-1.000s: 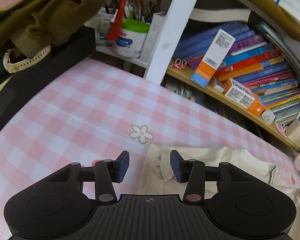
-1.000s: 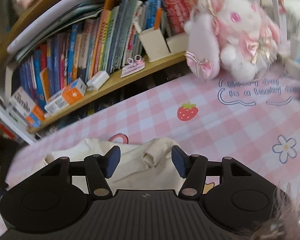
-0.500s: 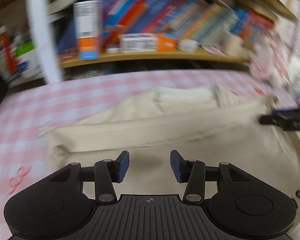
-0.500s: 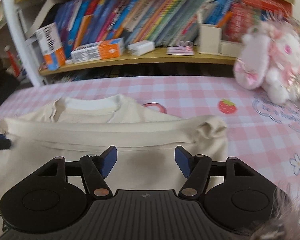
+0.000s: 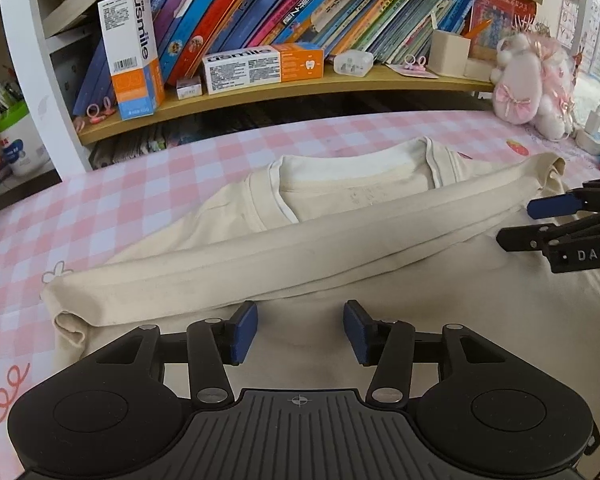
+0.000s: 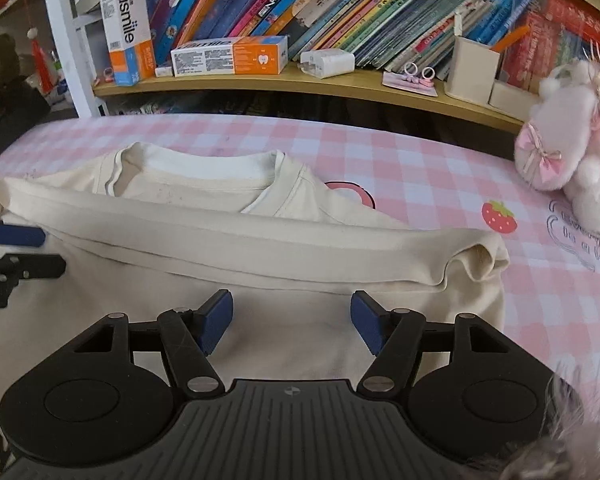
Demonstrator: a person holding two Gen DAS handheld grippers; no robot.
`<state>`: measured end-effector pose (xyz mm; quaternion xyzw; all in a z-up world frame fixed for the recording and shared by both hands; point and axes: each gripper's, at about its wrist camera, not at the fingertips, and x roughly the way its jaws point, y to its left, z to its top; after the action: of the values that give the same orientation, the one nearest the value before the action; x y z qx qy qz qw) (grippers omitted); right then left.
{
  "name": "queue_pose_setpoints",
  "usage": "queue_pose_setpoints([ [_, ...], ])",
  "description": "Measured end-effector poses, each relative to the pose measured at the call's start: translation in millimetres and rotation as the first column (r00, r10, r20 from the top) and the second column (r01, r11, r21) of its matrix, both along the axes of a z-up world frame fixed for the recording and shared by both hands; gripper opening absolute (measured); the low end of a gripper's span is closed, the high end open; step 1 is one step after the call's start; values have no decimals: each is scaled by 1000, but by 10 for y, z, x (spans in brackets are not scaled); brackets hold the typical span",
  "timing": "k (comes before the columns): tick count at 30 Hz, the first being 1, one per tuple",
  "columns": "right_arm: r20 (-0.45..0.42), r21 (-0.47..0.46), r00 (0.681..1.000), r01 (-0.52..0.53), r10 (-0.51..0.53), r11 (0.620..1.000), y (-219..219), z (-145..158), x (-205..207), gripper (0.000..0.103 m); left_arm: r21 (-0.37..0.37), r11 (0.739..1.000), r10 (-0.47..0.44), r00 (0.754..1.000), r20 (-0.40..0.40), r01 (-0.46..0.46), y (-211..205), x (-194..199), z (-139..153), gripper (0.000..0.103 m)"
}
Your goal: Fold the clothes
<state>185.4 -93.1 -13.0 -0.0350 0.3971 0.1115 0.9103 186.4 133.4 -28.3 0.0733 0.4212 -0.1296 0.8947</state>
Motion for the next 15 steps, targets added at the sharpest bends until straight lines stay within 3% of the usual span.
queue_pose_setpoints([
  [6, 1, -14, 1000, -5, 5, 1000, 6, -5, -3, 64, 17, 1000, 17, 1000, -1, -17, -68, 149, 10, 51],
  [11, -1, -17, 1000, -21, 21, 1000, -11, -5, 5, 64, 10, 998, 67, 997, 41, -68, -99, 642, 64, 50],
  [13, -3, -19, 1000, -24, 24, 1000, -11, -5, 8, 64, -9, 992, 129, 990, 47, -129, -28, 894, 83, 50],
  [15, -7, -20, 1000, -25, 24, 999, -9, 1, 14, 64, -84, 971, 226, 974, 27, -223, 152, 1065, 121, 51],
])
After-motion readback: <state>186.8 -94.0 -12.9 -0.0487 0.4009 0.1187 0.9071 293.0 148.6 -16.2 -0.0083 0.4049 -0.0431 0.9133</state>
